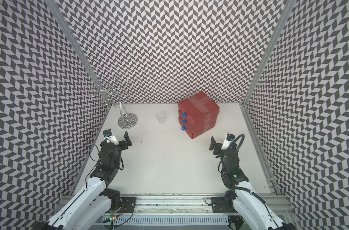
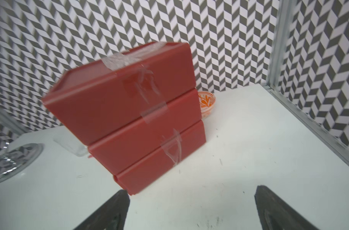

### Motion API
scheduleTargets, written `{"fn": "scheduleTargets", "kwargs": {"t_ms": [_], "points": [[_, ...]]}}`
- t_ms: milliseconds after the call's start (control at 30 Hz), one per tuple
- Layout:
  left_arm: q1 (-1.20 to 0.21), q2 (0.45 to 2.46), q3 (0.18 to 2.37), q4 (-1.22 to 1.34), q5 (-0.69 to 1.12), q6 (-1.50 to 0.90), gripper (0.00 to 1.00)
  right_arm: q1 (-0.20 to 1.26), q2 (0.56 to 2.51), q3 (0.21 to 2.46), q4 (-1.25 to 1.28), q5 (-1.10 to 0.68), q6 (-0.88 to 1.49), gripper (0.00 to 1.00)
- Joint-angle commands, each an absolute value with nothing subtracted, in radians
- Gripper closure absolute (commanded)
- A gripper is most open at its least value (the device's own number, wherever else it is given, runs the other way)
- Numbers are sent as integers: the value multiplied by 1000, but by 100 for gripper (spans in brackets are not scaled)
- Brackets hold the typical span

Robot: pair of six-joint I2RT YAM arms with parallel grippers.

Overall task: Place the fruit knives into the drawer by color
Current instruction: Reset both arms

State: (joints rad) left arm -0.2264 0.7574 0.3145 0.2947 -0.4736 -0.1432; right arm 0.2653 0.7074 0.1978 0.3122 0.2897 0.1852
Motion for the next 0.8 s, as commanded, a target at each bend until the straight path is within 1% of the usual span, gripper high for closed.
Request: {"fn": "scheduleTargets", "kwargs": {"t_ms": [0,100,233,433,600,767], "points": [[-206,776,266,553,-457,-49,0,268,713,179,426,437,173,1],[-157,840,244,607,-434,-76,0,267,738,179,440,478,170,1],[-81,922,204,722,-359,-117,0,267,763,189,444,481,166,1],[-21,1034,158,909,-291,-125,0,265,774,125,575,511,144,1],[-11,1181,149,1073,-260,-109,0,258,827,70,705,495,132,0],[-11,1319,141,1220,-256,-112,0,240,947,58,824,479,131,1]]}}
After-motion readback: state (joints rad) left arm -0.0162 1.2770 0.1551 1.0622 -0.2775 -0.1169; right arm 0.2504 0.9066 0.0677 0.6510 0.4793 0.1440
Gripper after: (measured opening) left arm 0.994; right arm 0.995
